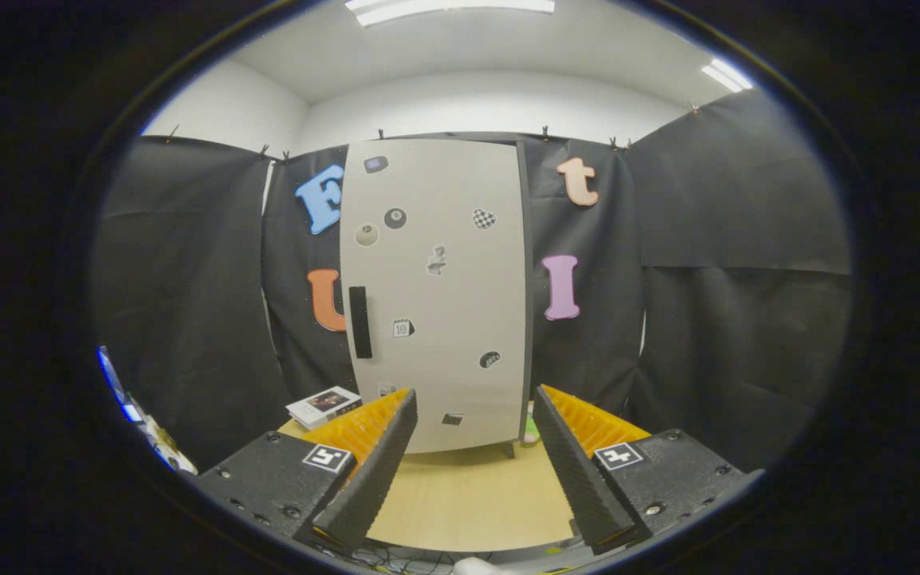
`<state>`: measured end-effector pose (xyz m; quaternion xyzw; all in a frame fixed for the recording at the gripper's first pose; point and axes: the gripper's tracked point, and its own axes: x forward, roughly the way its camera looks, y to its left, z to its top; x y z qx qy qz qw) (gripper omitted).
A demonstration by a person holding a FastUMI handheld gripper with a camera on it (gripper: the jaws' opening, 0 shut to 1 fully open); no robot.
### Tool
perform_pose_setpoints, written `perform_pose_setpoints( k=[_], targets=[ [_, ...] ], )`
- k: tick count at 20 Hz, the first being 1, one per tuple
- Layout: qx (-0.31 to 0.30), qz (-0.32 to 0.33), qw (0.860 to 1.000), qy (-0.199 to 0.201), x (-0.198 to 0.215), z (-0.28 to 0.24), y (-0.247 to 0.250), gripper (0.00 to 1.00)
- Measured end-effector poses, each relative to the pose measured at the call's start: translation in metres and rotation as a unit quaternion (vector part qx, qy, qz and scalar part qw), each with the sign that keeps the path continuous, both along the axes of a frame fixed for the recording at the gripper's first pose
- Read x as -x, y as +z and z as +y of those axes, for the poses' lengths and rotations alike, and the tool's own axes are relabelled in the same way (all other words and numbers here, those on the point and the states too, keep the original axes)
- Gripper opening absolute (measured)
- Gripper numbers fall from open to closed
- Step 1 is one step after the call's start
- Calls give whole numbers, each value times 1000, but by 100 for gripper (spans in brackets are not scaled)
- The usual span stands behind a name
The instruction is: Open the shoe cabinet door, grab the shoes and put them into the shoe cabinet, then close the shoe cabinet door.
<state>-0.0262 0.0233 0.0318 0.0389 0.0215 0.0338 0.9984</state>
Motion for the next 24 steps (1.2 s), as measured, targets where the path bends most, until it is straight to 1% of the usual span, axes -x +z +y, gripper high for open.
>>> perform_pose_setpoints(
  k=[6, 15, 24],
  targets=[
    [-3, -1, 1000, -7, 0, -2, 1, 96],
    [-3, 1, 1000, 0, -6, 5, 1, 96],
    [-7, -1, 1000, -5, -13, -2, 4, 96]
  ],
)
